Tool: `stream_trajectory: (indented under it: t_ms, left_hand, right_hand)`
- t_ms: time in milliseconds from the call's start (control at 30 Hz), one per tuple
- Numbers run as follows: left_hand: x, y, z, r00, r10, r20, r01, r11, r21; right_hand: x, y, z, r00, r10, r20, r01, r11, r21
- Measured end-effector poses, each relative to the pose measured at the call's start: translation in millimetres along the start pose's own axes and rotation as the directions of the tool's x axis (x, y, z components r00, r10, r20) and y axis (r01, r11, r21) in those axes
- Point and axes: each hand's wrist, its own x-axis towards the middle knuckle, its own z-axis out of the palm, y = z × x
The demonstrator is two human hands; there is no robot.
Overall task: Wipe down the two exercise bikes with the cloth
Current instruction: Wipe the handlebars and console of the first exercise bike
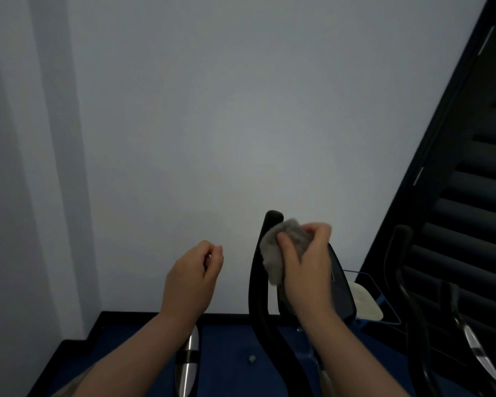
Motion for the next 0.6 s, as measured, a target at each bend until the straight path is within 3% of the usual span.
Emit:
stream_trajectory:
  t_ms: [233,300,400,500,600]
  left_hand:
    - [0,0,0,1.0,-0.007,0.005,0.007,1.0,0.009]
    - [0,0,1,1.0,-0.007,0.003,0.007,1.0,0.007]
    - [0,0,1,1.0,-0.007,-0.002,0.007,1.0,0.012]
    - [0,0,1,1.0,-0.009,-0.001,0.009,1.0,0.022]
    - [-1,1,0,1.0,-0.007,0.003,0.007,0.999,0.032]
  right_hand:
    - [-14,9,26,0.991,-0.126,-0.041,0.104,0.931,-0.35]
    - [-29,22,21,0.997,-0.043,0.065,0.061,0.948,-0.312]
    - [-18,17,8,0.99,0.097,0.098,-0.095,0.995,-0.02]
    - [10,-5,6,0.994,-0.057,-0.095,0.062,0.996,0.056]
    - [11,-12,20,0.989,-0.106,-0.106,0.106,0.994,-0.007]
